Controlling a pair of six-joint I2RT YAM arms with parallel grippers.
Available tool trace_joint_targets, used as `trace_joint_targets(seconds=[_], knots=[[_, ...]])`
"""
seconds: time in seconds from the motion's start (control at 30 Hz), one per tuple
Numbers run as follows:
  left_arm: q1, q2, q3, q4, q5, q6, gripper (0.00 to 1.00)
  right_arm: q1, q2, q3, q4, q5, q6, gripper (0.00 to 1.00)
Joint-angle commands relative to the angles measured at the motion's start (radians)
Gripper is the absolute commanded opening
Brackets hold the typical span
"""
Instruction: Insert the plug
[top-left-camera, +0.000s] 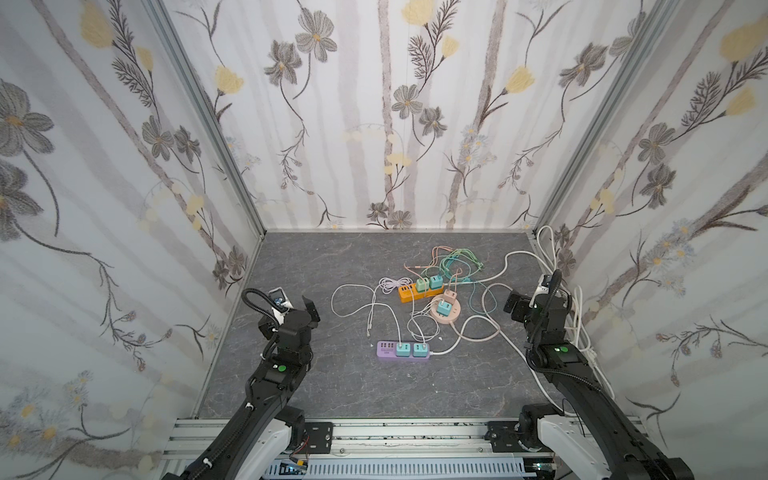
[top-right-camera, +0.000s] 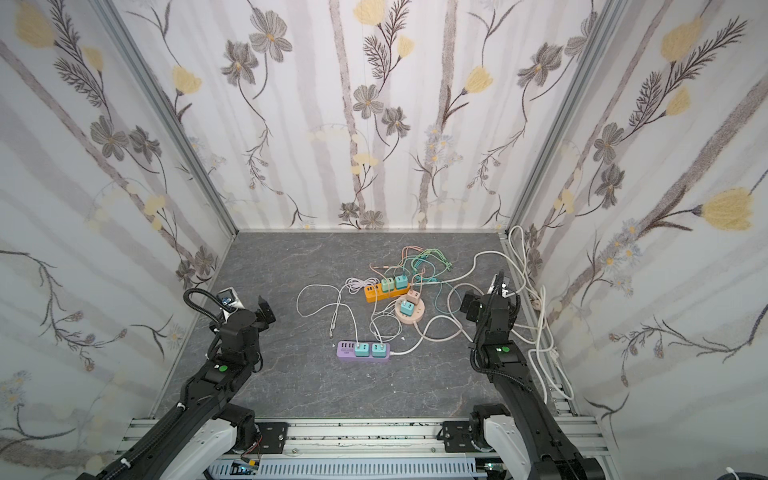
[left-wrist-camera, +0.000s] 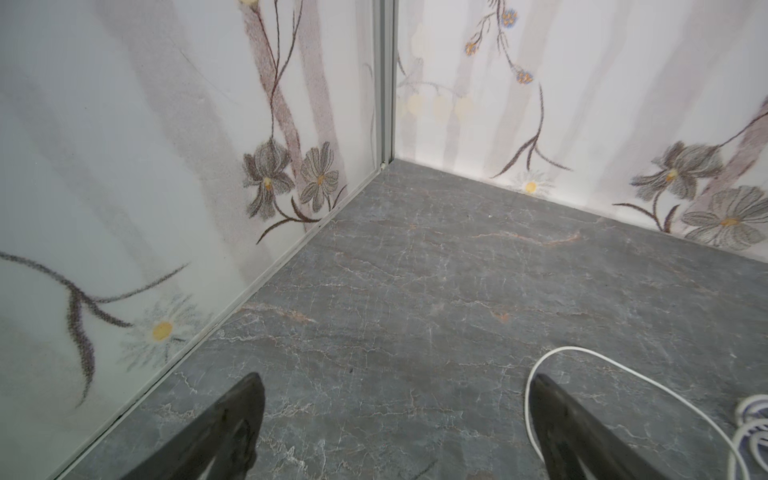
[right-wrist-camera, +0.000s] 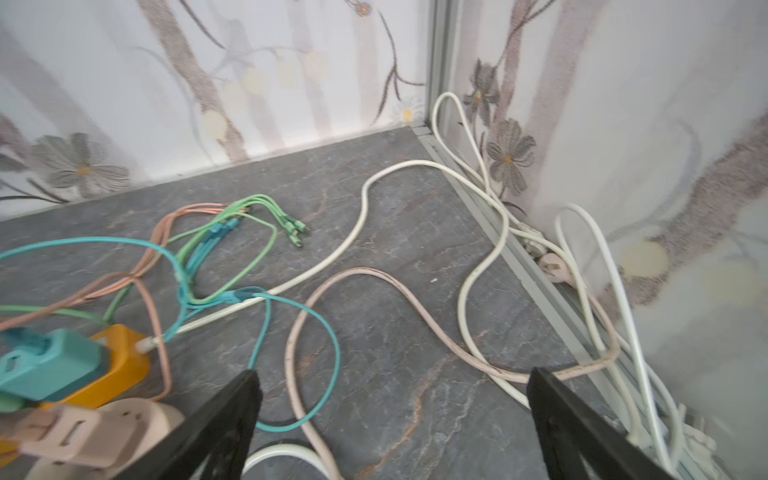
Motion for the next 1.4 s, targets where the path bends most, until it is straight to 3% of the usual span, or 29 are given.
trace_joint_targets(seconds=[0.0,0.13,0.23,0.37,0.47,0.6,0.83,1.0,1.17,1.27,1.3,1.37], knots=[[0.023,0.058,0.001,0.053,-0.032,-0.058,1.0,-0.069,0.053,-0.01,0.099,0.035,-0.028,0.99],[0.031,0.122,0.022,0.072,-0.048,-0.028,1.0,-0.13,0.137,-0.032,0.169,-0.04,-0.027,0.99],[0.035,0.179,0.013,0.115,-0.101,0.007,1.0,-0.141,0.179,-0.043,0.258,-0.189,-0.067,0.99],[0.053,0.268,0.025,0.115,-0.112,0.024,1.0,-0.141,0.217,-0.142,0.602,-0.3,-0.073,0.99],[0.06,0.317,0.028,0.147,-0.059,0.029,1.0,-0.141,0.289,-0.161,0.75,-0.4,-0.098,0.99],[0.078,0.371,0.039,0.191,-0.001,0.044,1.0,-0.14,0.365,-0.16,0.829,-0.386,-0.102,0.99],[0.138,0.474,0.042,0.361,0.189,0.139,1.0,-0.138,0.277,-0.158,0.723,-0.303,-0.088,0.99],[0.169,0.591,-0.011,0.7,0.267,0.19,1.0,-0.14,0.14,-0.139,0.47,-0.267,-0.177,0.99],[0.18,0.747,-0.02,0.894,0.381,0.247,1.0,-0.144,0.084,-0.185,0.479,-0.26,-0.158,0.99],[0.184,0.816,-0.043,1.001,0.363,0.242,1.0,-0.145,0.096,-0.165,0.452,-0.289,-0.153,0.99],[0.184,0.789,-0.036,0.928,0.358,0.227,1.0,-0.145,0.103,-0.158,0.443,-0.29,-0.152,0.99],[0.194,0.803,-0.024,0.944,0.331,0.213,1.0,-0.145,0.118,-0.144,0.432,-0.274,-0.146,0.99]])
